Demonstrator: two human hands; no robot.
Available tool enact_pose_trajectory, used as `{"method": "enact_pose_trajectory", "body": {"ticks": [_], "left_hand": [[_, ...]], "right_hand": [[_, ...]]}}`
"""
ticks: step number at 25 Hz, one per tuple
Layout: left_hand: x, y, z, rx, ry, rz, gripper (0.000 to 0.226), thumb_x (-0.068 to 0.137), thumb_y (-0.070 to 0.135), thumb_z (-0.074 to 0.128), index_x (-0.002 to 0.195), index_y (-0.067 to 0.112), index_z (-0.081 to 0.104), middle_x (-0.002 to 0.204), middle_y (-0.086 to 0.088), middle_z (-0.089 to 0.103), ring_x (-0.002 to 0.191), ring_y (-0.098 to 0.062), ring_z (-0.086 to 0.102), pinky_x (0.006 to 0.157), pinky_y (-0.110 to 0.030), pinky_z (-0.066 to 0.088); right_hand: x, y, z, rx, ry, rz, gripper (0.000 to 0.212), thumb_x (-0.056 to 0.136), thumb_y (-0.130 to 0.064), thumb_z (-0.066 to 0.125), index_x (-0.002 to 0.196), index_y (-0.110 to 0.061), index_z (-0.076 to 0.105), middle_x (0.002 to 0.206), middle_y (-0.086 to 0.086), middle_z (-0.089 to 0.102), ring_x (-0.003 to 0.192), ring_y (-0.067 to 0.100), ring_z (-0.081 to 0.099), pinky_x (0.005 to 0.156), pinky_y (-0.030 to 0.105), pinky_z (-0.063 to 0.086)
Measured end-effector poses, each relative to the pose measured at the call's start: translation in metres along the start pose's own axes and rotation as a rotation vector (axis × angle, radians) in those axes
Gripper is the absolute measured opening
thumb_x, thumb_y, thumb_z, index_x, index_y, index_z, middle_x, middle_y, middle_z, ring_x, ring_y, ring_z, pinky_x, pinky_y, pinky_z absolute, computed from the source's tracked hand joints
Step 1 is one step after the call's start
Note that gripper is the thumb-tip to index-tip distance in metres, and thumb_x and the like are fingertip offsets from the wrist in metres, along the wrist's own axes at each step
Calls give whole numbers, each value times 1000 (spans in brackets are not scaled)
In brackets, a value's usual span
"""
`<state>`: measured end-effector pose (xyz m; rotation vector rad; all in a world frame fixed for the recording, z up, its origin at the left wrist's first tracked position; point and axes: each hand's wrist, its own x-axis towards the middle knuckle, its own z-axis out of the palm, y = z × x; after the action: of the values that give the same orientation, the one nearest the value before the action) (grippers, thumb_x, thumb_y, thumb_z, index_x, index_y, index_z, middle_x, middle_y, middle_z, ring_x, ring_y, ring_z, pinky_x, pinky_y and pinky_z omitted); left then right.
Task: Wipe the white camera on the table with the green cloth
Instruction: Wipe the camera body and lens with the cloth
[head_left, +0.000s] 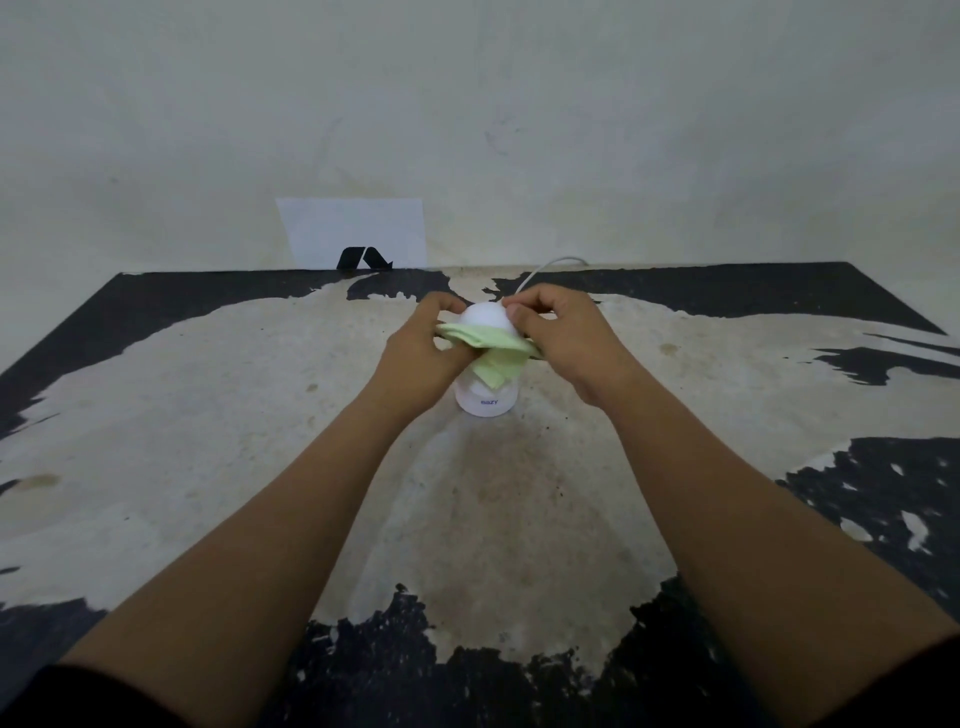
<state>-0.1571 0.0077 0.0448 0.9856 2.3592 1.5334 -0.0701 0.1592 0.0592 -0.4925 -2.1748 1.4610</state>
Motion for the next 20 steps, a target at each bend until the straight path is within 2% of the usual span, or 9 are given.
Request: {"method": "enact_pose_trajectory", "body": {"ticks": [3, 7, 9, 12, 13, 16, 18, 20], "left_hand": [[-2, 8, 11, 47, 17, 4, 42, 76, 33, 69, 108, 25, 42, 88, 7, 55, 78, -10, 54, 60, -27, 42], [-3, 3, 20, 127, 42, 1, 63, 65, 41, 71, 116, 28, 36, 109, -7, 55, 91, -26, 59, 74, -40, 53], [-6, 0, 21, 129, 45, 17, 69, 65, 40, 72, 122, 29, 36, 114, -6, 54, 92, -25, 59, 74, -40, 54], [-12, -6, 11, 85, 24, 64, 61, 73, 31, 74, 125, 32, 43, 108, 6, 55, 82, -7, 59, 67, -21, 49], [-12, -8, 5, 71, 10, 63, 58, 74, 27, 74, 124, 35, 45, 107, 8, 56, 84, -4, 59, 69, -20, 49], [-9, -10, -8, -36, -53, 38, 45, 79, 18, 70, 112, 44, 53, 106, 16, 60, 96, -18, 63, 82, -31, 54], [-8, -8, -10, -153, -78, 1, 38, 83, 13, 66, 105, 44, 58, 104, 20, 60, 98, -20, 62, 80, -36, 57], [-5, -6, -7, -197, -59, -18, 29, 85, 16, 64, 104, 36, 59, 101, 18, 60, 95, -16, 60, 73, -33, 55]], "right_hand": [[4, 0, -5, 28, -55, 29, 15, 91, -19, 58, 98, -21, 71, 109, 0, 69, 97, 17, 63, 78, 32, 52], [8, -3, -7, 3, -83, 38, 11, 89, -19, 62, 97, -17, 70, 108, 0, 69, 94, 13, 64, 81, 31, 53], [8, -3, -7, -5, -80, 37, 12, 89, -19, 62, 99, -15, 69, 108, -1, 69, 96, 14, 63, 83, 34, 55], [7, -1, -6, -8, -75, 35, 12, 89, -20, 63, 99, -18, 69, 107, -2, 68, 99, 15, 63, 88, 37, 55], [7, 0, -7, -1, -75, 35, 11, 89, -21, 63, 98, -19, 69, 106, -3, 67, 99, 16, 63, 89, 38, 55], [7, 0, -7, 2, -77, 37, 11, 89, -22, 63, 97, -21, 69, 104, -4, 67, 101, 17, 63, 91, 39, 54], [6, 0, -7, 4, -74, 38, 12, 90, -22, 62, 99, -21, 69, 105, -4, 67, 101, 18, 63, 90, 40, 55], [4, 1, -6, 20, -74, 36, 12, 90, -21, 61, 99, -20, 69, 105, -4, 67, 101, 21, 64, 86, 40, 56]]}}
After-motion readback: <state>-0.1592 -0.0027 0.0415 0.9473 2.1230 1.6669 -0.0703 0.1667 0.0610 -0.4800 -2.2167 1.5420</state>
